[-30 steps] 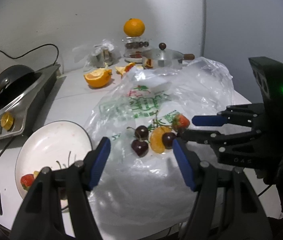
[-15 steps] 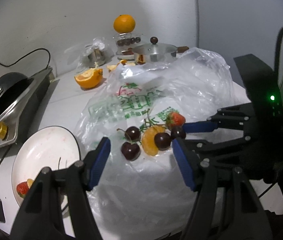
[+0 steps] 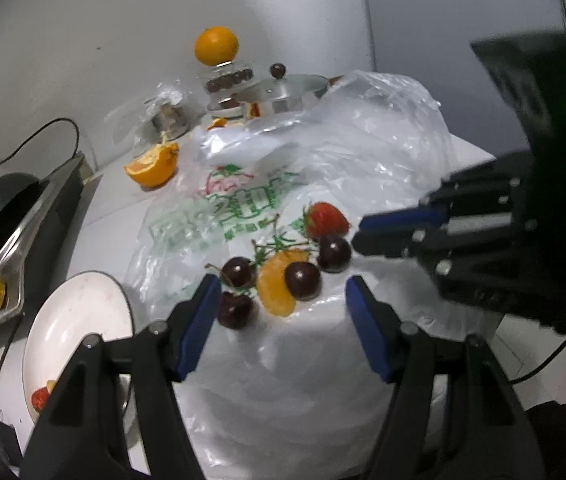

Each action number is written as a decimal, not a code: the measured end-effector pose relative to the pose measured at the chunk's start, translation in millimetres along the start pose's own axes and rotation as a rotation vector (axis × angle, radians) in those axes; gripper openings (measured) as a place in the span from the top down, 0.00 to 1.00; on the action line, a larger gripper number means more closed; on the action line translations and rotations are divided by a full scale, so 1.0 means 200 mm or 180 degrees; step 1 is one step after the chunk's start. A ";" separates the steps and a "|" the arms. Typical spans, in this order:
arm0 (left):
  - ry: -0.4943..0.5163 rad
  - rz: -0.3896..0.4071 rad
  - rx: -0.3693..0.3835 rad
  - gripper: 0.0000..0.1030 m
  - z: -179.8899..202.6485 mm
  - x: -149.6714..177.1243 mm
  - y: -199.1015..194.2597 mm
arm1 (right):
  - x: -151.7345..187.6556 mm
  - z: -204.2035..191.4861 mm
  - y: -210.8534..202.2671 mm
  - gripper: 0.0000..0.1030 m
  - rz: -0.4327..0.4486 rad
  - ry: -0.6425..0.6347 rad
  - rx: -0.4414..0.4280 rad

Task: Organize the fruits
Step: 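Grasp a dark cherry with the left tool while the right tool grasps another cherry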

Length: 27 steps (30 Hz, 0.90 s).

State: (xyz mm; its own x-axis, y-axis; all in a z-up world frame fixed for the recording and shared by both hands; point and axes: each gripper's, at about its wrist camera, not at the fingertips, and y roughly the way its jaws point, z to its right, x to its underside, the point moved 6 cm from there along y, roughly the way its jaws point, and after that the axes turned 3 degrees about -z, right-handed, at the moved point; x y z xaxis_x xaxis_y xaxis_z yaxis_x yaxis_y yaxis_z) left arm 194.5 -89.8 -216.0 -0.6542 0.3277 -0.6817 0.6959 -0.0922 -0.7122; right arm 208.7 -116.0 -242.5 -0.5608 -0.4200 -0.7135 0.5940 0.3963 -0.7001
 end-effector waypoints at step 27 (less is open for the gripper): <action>0.0597 -0.0233 -0.0200 0.62 0.09 0.02 0.25 | -0.01 0.01 0.09 0.72 -0.0118 0.0086 -0.0345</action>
State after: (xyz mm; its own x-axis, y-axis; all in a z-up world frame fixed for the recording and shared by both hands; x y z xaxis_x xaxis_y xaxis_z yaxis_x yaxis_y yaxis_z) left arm 221.7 -109.9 -256.3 -0.6412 0.5012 -0.5811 0.6695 -0.0049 -0.7428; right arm 220.7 -109.1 -252.8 -0.5975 -0.4143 -0.6865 0.5074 0.4675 -0.7239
